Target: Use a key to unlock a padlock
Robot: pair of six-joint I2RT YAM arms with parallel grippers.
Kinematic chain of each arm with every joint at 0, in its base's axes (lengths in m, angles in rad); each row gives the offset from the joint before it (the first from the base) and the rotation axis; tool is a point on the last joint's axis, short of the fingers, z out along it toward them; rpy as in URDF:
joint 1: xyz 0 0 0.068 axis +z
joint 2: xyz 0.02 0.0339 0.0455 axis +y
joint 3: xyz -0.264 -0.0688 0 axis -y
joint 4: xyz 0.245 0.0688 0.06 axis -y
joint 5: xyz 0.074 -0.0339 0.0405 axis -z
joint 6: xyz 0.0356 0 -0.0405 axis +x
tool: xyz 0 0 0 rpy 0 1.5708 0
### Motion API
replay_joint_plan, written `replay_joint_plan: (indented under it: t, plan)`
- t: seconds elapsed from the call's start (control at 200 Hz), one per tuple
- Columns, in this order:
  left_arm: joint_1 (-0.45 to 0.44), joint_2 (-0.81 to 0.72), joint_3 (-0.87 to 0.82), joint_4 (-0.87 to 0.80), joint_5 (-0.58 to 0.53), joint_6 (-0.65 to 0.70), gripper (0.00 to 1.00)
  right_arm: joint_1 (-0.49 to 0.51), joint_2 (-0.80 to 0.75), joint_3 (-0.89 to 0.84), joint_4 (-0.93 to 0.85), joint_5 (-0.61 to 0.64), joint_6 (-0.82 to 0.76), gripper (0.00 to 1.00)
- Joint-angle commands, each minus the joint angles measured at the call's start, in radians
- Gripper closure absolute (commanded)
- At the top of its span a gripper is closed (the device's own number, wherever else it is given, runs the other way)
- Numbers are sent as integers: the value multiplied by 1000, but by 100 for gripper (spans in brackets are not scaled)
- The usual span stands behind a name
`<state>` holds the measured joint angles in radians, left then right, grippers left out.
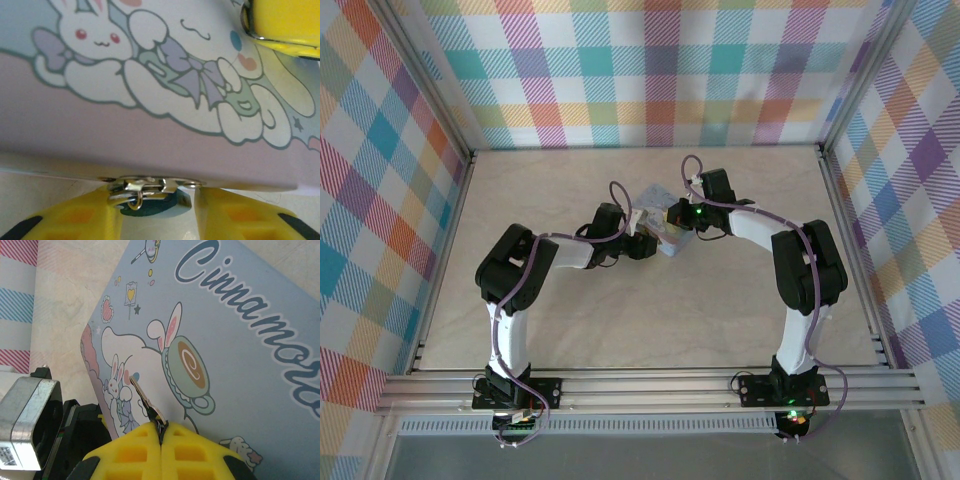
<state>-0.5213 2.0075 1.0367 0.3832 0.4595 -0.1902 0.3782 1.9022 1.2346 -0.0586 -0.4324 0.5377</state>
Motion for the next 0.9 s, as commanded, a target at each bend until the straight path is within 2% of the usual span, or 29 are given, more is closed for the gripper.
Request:
replay_joint_plan:
  t: [0.0, 0.4, 0.68, 0.895]
  plan:
    - [-8, 20, -4, 75, -9, -32, 62, 0, 17, 2, -81, 0, -10, 100]
    - [-7, -6, -29, 139, 12, -141, 72, 1, -28, -31, -22, 4, -20, 100]
    - [-9, -66, -80, 179, 26, -264, 73, 1, -151, -105, 80, 19, -77, 100]
    - [-23, -106, -111, 193, 56, -394, 74, 2, -292, -256, 161, 18, -147, 100]
